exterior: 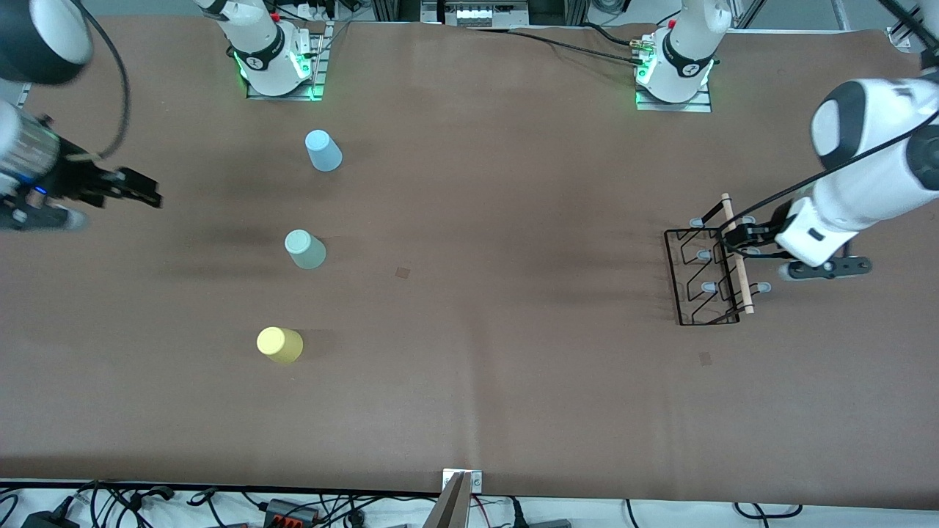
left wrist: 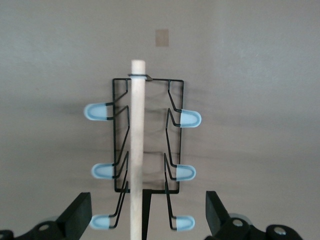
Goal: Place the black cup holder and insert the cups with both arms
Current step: 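Reach the holder with the left gripper while the right gripper nears cups, then grasp the black cup holder's wooden dowel with the left gripper and lift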
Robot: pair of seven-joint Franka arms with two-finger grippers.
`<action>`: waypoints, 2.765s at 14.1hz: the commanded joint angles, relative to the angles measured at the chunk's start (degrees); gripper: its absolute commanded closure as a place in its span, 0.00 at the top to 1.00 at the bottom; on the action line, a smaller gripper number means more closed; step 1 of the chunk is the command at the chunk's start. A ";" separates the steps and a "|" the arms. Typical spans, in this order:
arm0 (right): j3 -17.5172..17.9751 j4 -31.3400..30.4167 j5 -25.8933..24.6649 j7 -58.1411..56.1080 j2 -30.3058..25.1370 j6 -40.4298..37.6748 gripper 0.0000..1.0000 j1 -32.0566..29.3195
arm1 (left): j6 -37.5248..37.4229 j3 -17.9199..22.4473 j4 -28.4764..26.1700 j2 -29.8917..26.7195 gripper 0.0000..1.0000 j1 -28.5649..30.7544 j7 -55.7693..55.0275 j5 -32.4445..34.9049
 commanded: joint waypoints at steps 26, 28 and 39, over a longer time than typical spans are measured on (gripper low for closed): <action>-0.35 6.76 0.67 2.35 11.80 1.13 1.00 6.27 | 4.24 -2.79 -2.44 3.34 0.01 2.53 9.04 4.55; -0.35 6.59 0.85 2.53 11.97 0.78 1.00 6.53 | -1.10 -5.17 1.42 3.34 0.01 2.44 8.95 4.37; -0.18 -6.24 0.76 10.07 15.30 15.10 1.00 11.80 | -17.39 -16.95 24.18 12.55 0.00 -13.53 -14.49 1.03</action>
